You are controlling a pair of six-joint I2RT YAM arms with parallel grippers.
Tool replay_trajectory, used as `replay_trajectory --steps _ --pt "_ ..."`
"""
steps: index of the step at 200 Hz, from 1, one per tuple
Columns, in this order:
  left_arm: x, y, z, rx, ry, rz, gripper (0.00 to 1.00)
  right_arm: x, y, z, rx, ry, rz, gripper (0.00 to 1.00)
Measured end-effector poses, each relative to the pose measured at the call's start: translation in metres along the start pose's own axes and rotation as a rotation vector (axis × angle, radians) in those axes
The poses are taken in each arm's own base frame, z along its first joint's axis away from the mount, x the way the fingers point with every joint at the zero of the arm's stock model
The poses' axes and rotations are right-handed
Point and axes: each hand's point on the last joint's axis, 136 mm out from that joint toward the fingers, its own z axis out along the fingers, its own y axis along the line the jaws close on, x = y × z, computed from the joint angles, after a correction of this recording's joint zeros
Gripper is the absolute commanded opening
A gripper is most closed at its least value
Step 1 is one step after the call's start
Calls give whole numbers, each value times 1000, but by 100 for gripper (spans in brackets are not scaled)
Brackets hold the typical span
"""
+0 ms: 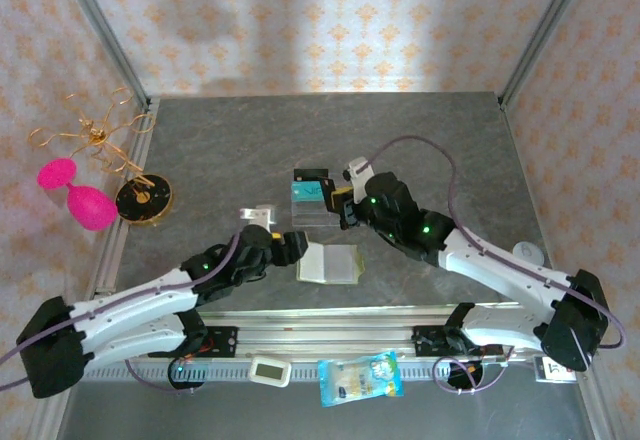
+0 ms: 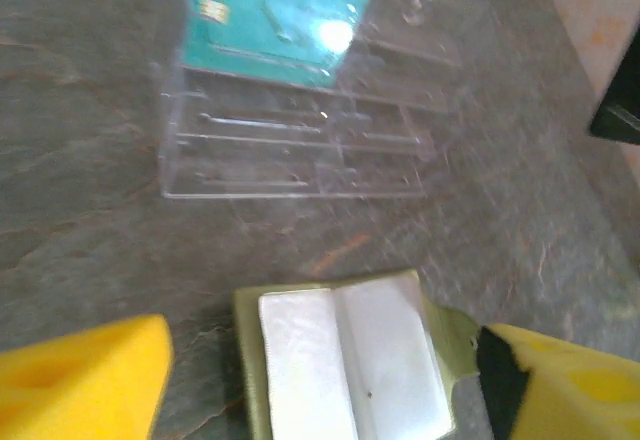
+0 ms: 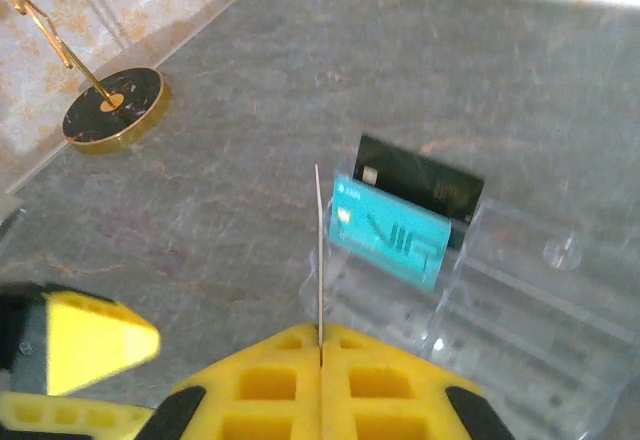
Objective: Take the credit cards out of the card holder
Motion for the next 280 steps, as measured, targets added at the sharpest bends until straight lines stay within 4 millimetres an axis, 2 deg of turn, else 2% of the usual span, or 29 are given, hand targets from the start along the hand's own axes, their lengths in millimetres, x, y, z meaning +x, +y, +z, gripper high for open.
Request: replay_trajectory --steps 29,82,114,160,183,206,245,280 --pt "-12 15 -16 -58 -59 -18 99 -21 -3 9 -8 4 -134 0" --pt "-33 42 -37 -179 -175 -37 99 -19 0 48 -80 167 -334 0" --pt "-50 47 -48 -208 -256 -47 99 -17 -3 60 -131 247 -412 0" --pt "-68 51 -55 -249 -315 -22 99 -28 -16 79 -245 324 -465 0" --pt "-72 51 -56 -256 -322 -2 99 -30 -27 84 -279 360 -482 0" --pt "-73 52 -55 -264 -322 20 99 -41 -34 88 -295 367 -512 0" --pt "-75 52 -52 -281 -321 55 99 -64 -29 85 -331 340 -589 0" --pt "-82 48 -50 -286 -333 78 99 -74 -28 86 -364 335 -652 0"
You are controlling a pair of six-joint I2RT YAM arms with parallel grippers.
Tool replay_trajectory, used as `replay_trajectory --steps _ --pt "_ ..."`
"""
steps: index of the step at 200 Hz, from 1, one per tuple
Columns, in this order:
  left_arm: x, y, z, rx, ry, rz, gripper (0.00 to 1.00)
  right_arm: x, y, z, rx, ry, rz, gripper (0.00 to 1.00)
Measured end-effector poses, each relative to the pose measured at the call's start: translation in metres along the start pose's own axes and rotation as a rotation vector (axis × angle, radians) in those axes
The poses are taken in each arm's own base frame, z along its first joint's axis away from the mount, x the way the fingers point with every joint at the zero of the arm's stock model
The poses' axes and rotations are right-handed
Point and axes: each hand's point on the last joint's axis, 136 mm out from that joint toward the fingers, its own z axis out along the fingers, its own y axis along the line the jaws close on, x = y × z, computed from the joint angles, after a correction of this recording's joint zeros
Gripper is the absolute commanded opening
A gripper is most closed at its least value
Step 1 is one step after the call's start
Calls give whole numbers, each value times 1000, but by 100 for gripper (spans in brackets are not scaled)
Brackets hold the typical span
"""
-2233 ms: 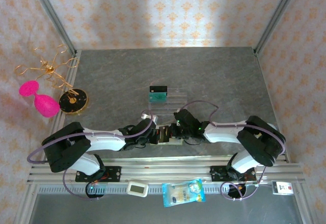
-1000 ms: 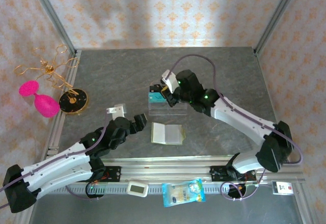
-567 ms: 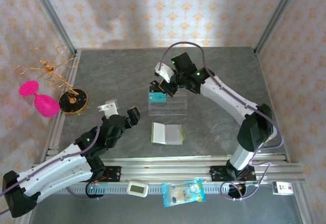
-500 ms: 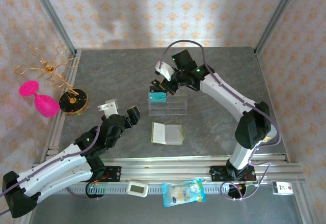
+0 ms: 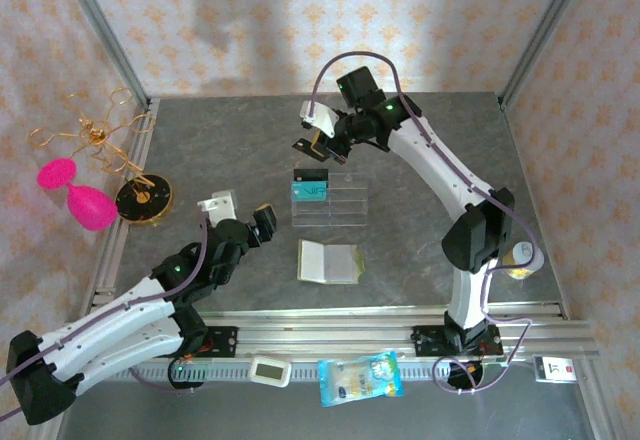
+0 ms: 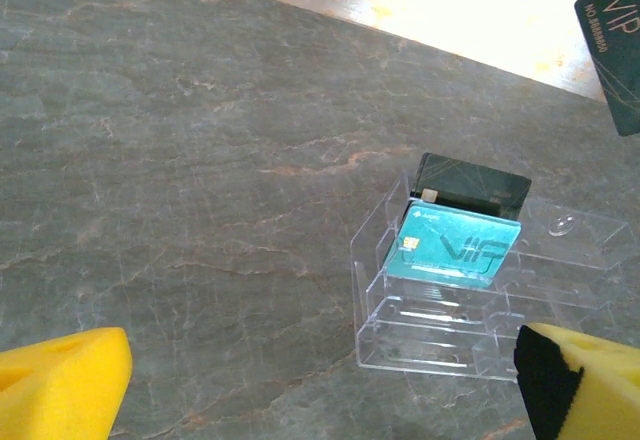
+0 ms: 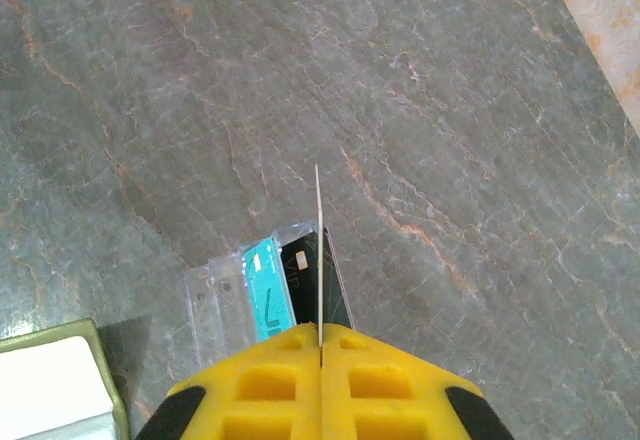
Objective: Take the credit cards out of the card holder
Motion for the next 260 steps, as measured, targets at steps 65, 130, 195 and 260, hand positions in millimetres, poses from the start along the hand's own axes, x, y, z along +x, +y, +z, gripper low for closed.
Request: replay_trajectory --steps 65,130,195,260 --pt "-9 7 15 -56 -4 12 99 15 4 31 -120 60 -88 0" --pt "-8 6 26 -66 31 47 99 41 5 63 -193 125 -103 0" --pt "-8 6 29 -57 42 38 99 51 -1 73 -181 156 -101 0" --pt "-4 4 31 -40 64 34 99 57 -8 77 -145 182 -99 0"
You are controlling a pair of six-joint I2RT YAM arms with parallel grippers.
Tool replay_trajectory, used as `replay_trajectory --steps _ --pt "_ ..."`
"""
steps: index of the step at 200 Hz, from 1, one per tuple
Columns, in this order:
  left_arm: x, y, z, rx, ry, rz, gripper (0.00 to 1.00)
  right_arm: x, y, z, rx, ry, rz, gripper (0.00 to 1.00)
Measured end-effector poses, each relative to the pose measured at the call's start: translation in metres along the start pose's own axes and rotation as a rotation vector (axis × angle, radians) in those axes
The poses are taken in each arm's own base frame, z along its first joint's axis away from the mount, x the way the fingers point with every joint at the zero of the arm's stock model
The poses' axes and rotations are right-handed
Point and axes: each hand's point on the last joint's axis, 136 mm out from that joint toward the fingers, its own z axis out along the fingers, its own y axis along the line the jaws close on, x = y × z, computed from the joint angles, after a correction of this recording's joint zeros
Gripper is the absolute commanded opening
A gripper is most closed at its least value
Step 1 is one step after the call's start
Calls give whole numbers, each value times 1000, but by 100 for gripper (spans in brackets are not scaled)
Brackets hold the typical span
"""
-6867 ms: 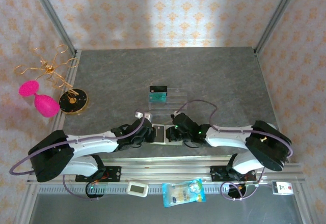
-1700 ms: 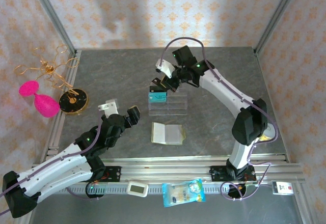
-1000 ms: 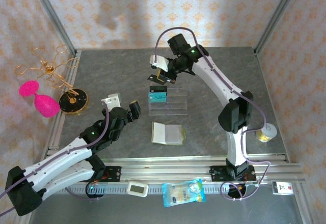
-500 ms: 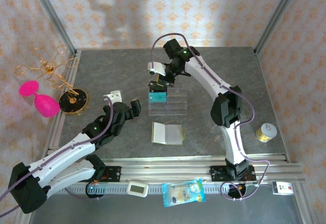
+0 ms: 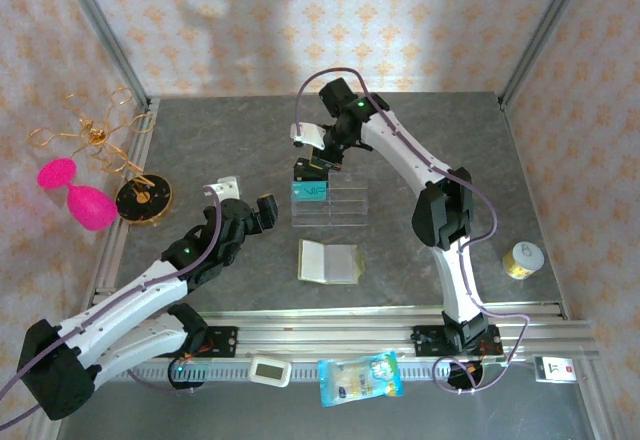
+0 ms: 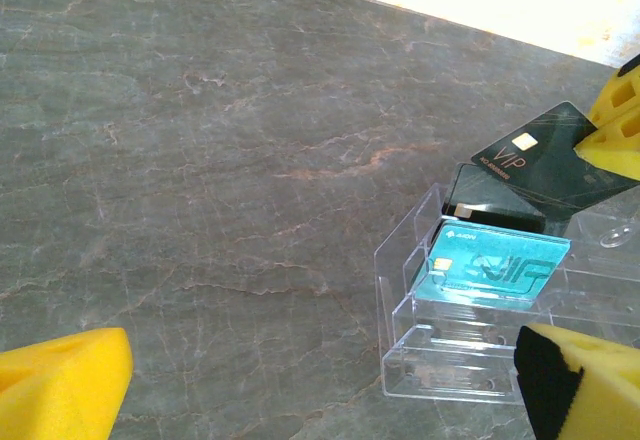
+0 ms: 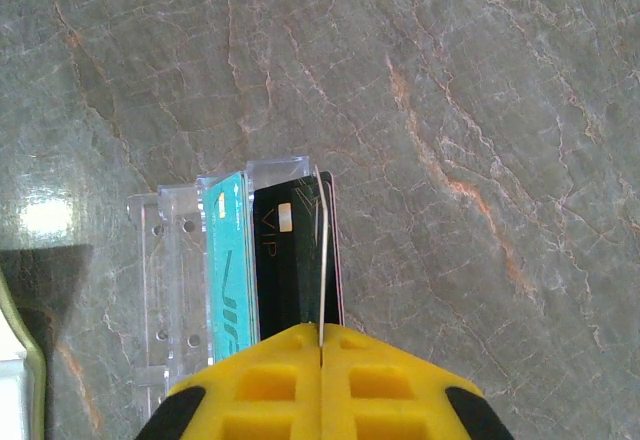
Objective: Take the credit cards out of the card holder
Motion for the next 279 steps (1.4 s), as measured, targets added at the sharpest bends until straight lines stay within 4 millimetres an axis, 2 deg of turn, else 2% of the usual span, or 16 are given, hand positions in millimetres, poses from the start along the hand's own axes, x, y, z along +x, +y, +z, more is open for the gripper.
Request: replay_trajectory --steps 23,51,59,81,110,144,172,199,214,219,221,224,236,244,256,279 --pt "0 -2 0 9 2 -2 99 5 2 5 -10 13 6 1" --pt "-1 -3 0 18 -2 -9 99 11 5 11 -16 34 27 27" --pt "-2 -3 0 19 -4 -11 99 10 3 11 -6 32 29 32" --pt "-3 -4 0 22 -4 -14 99 1 -7 11 35 0 43 38" --pt "0 -7 1 41 4 -18 99 -16 -20 7 83 -74 98 41" --pt "11 -13 4 88 30 -40 99 -51 -31 -21 157 -257 253 47" --pt "31 -18 10 130 96 -59 99 -59 -17 -52 208 -420 467 49" --pt "56 -18 16 145 174 -65 99 -35 10 -64 276 -496 684 50" --pt "68 -15 17 150 199 -71 99 -15 23 -67 325 -524 799 55" --pt "70 -14 17 149 201 -75 99 -6 29 -67 339 -529 836 61" --pt "71 -13 18 148 201 -76 99 -3 31 -68 348 -535 853 71" --pt "73 -13 18 148 201 -78 99 3 35 -68 356 -537 868 78" --pt "75 -8 19 135 191 -85 99 28 45 -73 415 -548 966 83" --pt "74 -4 20 120 176 -85 99 45 51 -78 459 -558 1027 85" --pt "67 0 21 92 137 -86 99 69 56 -87 541 -579 1116 95" --pt "40 12 24 14 6 -82 99 108 63 -106 702 -624 1242 100"
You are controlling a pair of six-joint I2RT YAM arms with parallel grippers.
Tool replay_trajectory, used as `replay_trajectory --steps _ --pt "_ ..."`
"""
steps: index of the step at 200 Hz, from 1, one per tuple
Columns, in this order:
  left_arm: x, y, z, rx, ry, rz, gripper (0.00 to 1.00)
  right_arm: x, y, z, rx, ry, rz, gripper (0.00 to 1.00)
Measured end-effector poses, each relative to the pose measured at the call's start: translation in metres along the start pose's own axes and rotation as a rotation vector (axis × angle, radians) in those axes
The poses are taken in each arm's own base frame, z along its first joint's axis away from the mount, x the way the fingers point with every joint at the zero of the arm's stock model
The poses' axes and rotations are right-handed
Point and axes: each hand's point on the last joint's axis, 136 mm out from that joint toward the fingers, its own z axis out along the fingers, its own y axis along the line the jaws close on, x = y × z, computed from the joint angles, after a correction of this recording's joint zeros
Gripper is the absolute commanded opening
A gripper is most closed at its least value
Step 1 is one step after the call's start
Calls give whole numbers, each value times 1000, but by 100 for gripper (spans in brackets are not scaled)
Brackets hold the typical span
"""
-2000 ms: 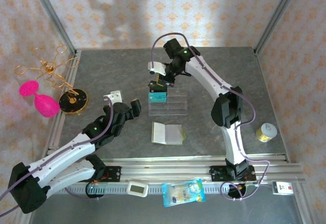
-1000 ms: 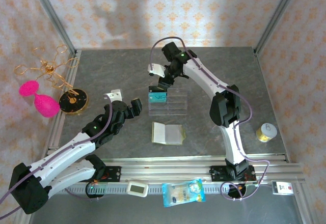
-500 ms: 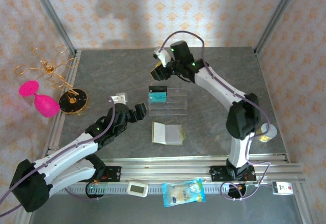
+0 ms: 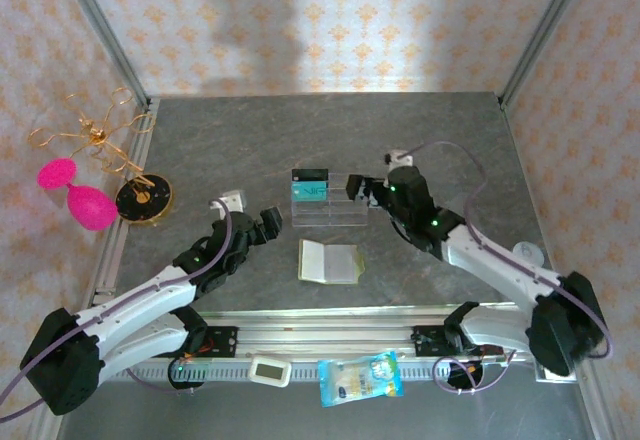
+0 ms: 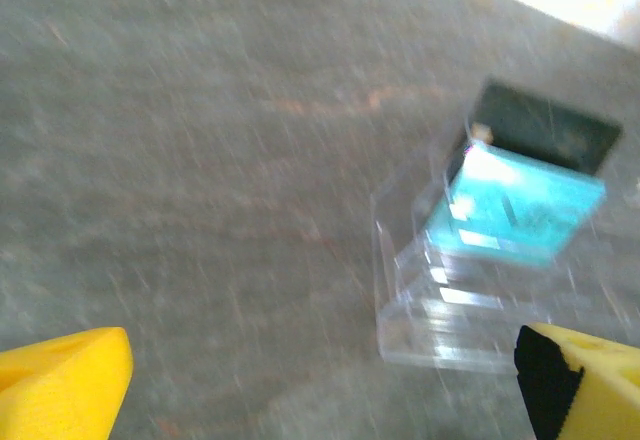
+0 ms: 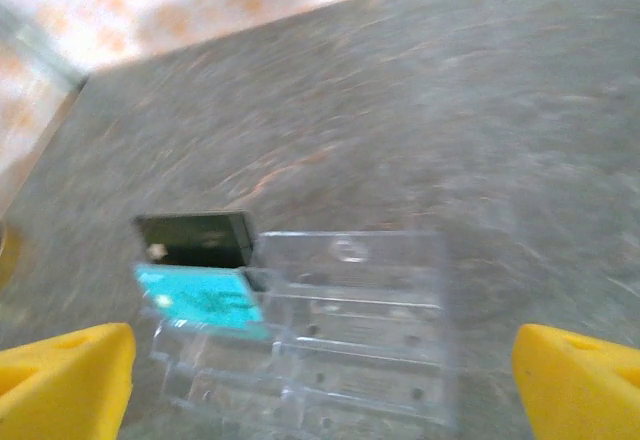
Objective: Take the credit cards out of the card holder
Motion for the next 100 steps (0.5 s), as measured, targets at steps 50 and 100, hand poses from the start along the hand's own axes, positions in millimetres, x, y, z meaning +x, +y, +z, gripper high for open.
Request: replay_trajectory --steps 50,100 --pt "-84 55 12 -293 -287 23 99 -17 -49 -23 216 -171 124 100" --pt "-113 138 31 -549 -346 71 99 -27 -73 -31 331 -231 145 100"
